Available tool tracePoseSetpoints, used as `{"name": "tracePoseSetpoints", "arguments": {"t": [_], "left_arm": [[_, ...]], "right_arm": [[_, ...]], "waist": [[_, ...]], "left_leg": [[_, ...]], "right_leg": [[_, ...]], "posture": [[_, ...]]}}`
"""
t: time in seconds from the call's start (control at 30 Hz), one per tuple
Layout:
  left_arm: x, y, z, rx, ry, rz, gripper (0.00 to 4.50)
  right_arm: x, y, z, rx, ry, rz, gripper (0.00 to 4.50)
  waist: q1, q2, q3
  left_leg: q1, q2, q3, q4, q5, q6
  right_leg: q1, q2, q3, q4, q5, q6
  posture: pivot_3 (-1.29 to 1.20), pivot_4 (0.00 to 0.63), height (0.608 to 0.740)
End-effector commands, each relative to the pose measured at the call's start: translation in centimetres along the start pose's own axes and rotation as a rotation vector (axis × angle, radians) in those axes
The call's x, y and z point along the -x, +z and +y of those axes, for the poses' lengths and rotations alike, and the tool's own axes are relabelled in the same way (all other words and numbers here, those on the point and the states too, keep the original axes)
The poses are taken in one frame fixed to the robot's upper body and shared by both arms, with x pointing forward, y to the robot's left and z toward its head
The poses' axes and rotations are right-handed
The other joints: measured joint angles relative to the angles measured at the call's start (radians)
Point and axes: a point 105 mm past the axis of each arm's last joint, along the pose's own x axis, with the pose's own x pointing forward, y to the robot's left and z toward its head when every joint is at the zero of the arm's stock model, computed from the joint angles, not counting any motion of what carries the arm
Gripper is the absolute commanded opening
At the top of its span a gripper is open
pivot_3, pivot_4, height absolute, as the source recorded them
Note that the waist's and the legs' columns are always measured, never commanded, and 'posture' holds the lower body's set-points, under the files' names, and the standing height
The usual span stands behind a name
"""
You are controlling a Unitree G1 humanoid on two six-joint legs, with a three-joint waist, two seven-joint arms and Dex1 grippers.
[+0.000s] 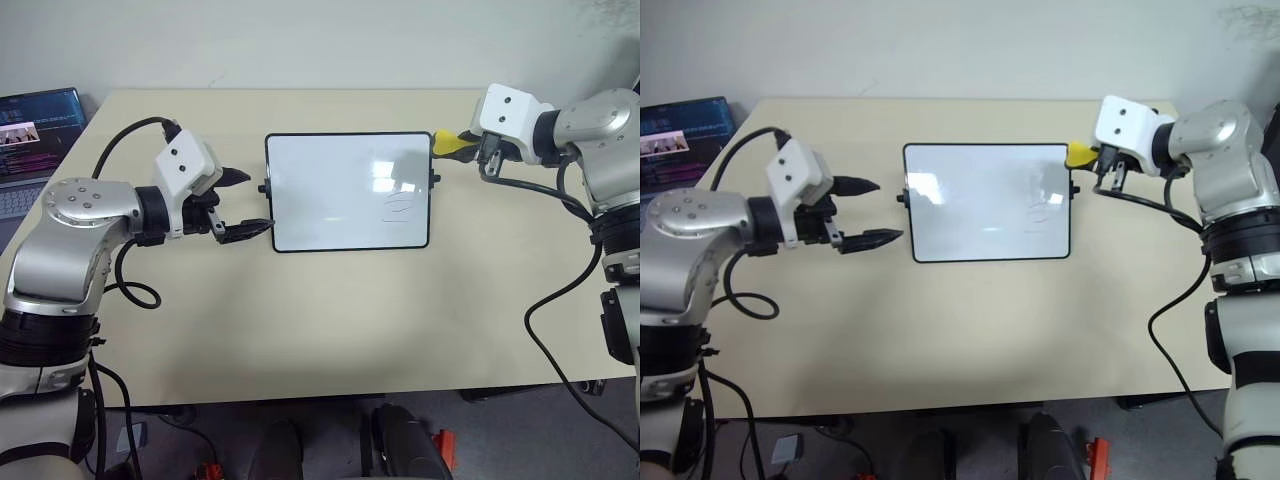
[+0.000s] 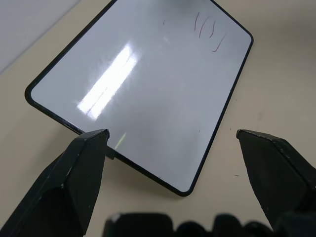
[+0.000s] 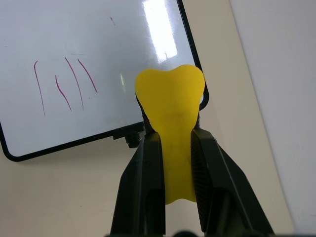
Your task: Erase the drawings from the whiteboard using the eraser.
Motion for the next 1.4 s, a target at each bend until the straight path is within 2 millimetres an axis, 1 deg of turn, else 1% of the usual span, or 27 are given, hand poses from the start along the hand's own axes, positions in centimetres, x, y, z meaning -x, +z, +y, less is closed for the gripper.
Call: {"name": "tracePoseSetpoints", "arguments": {"t": [0.03,0.23,0.4,0.53,0.83,0.93,1.07,1.2,1.27,1.4], "left_arm": [[0.3,1.4,0.2,-0.059,0.006,-0.033,4.5],[0.2,1.4,0.2,-0.061,0.004,-0.032,4.5],[0.1,1.4,0.3,-0.065,0.004,-0.031,4.5],[0.0,1.5,0.3,-0.067,0.004,-0.035,4.5],[0.0,1.4,0.2,-0.064,-0.001,-0.035,4.5],[-0.2,1.3,0.1,-0.062,-0.008,-0.034,4.5],[-1.5,0.4,-1.4,-0.04,-0.061,-0.02,4.5],[-2.4,0.3,-1.9,-0.029,-0.076,-0.029,4.5],[-2.7,-0.1,-2.2,-0.037,-0.085,-0.01,4.5],[-3.3,-0.5,-2.8,-0.042,-0.103,0.002,4.5]], "right_arm": [[1.0,1.6,-1.5,0.021,-0.055,-0.047,0.39],[0.8,1.9,-1.0,0.018,-0.037,-0.063,0.39],[0.4,4.0,-0.7,0.013,-0.031,-0.154,0.39],[0.4,4.7,-0.8,0.008,-0.036,-0.19,0.39],[0.4,4.0,-0.2,0.003,-0.012,-0.165,0.39],[0.0,4.2,0.7,-0.011,0.03,-0.177,0.39],[-2.4,4.9,3.2,0.0,0.09,-0.192,0.39],[-4.5,4.9,4.0,0.004,0.08,-0.171,0.39],[-5.5,4.6,4.3,0.009,0.073,-0.156,0.39],[-7.3,4.6,4.0,0.031,0.036,-0.129,0.39]], "waist": [[0.0,0.0,0.0],[0.0,0.0,0.0],[-0.002,0.0,0.0],[0.0,0.0,0.0],[0.001,0.0,0.0],[0.0,0.0,0.0],[-0.002,0.0,0.0],[-0.004,0.0,0.0],[-0.001,0.0,0.0],[-0.001,0.0,0.0]], "left_leg": [[0.0,0.0,0.0,0.0,0.0,0.0],[0.0,0.0,0.0,0.0,0.0,0.0],[0.0,0.0,0.0,0.001,0.0,0.0],[0.0,0.0,0.0,0.001,0.0,0.0],[0.0,0.0,0.0,0.002,0.0,0.0],[0.0,0.0,0.0,0.002,0.0,0.0],[0.0,0.0,0.0,0.003,0.0,0.0],[0.0,0.0,0.0,0.011,0.0,0.0],[0.0,-0.001,-0.001,0.014,0.0,0.0],[0.002,-0.001,0.0,0.016,0.0,0.0]], "right_leg": [[0.0,0.0,0.0,0.0,0.0,0.0],[0.0,0.0,0.0,0.0,0.0,0.0],[0.0,0.0,0.0,0.001,0.0,0.0],[0.0,0.0,0.0,0.001,0.0,0.0],[0.0,0.0,0.0,0.002,0.0,0.0],[0.0,0.0,0.0,0.002,0.0,0.0],[0.0,0.0,0.0,0.004,0.0,0.0],[0.0,0.0,0.001,0.012,0.0,0.0],[0.0,0.0,0.001,0.014,0.0,0.0],[0.002,0.001,0.002,0.015,0.0,0.001]], "posture": [[0.0,0.15,0.74],[0.0,0.15,0.74],[0.0,0.15,0.74],[0.0,0.15,0.74],[0.0,0.15,0.74],[0.0,0.15,0.74],[0.0,0.15,0.74],[0.0,0.15,0.74],[0.0,0.15,0.74],[0.0,0.15,0.74]]}}
